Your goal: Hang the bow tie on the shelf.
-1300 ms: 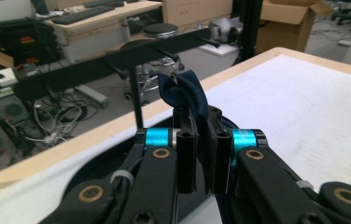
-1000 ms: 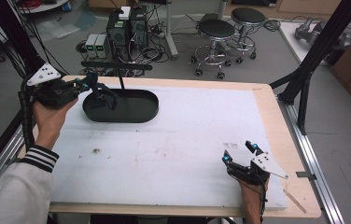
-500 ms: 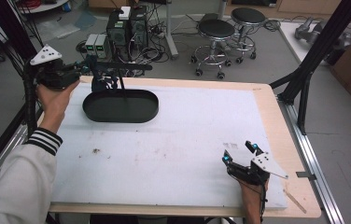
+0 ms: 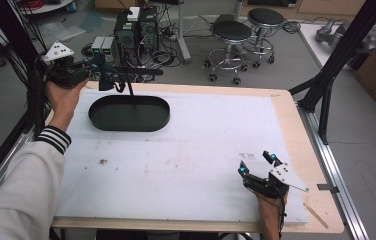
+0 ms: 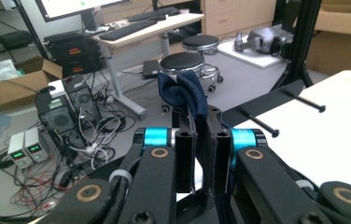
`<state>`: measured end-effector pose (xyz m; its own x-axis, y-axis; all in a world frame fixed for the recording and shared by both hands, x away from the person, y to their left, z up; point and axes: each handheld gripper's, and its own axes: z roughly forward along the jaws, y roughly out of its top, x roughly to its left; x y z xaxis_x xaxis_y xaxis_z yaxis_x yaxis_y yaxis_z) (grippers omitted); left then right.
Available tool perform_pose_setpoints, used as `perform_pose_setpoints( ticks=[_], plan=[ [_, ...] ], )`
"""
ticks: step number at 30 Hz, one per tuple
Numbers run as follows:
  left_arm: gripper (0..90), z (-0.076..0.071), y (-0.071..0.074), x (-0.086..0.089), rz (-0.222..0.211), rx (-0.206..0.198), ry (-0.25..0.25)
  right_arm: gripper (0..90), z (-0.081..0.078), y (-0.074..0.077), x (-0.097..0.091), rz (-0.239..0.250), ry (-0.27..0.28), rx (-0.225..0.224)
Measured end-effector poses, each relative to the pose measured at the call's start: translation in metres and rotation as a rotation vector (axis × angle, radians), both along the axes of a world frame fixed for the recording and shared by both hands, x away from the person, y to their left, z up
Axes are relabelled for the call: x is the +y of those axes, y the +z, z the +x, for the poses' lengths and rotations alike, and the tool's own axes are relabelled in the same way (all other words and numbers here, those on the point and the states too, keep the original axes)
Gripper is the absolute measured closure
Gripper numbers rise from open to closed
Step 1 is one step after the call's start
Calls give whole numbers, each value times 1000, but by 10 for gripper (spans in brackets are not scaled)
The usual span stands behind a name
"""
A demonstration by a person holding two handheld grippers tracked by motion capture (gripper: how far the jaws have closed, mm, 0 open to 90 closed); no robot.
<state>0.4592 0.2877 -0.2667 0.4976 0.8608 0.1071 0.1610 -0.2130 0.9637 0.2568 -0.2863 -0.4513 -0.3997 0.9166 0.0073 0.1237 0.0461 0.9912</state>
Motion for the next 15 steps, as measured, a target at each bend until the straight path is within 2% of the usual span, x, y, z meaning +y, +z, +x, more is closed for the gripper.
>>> perform_pose_setpoints(
  ticks=[4, 8, 15],
  plan=[
    [845, 4, -4, 1, 36, 9, 8, 104, 0, 0, 0, 0, 0, 1],
    [845, 9, -9, 2, 39, 12, 28, 105, 0, 0, 0, 2, -2, 2],
    [845, 18, -21, -1, 77, 14, 43, 105, 0, 0, 0, 6, -3, 3]
  ],
)
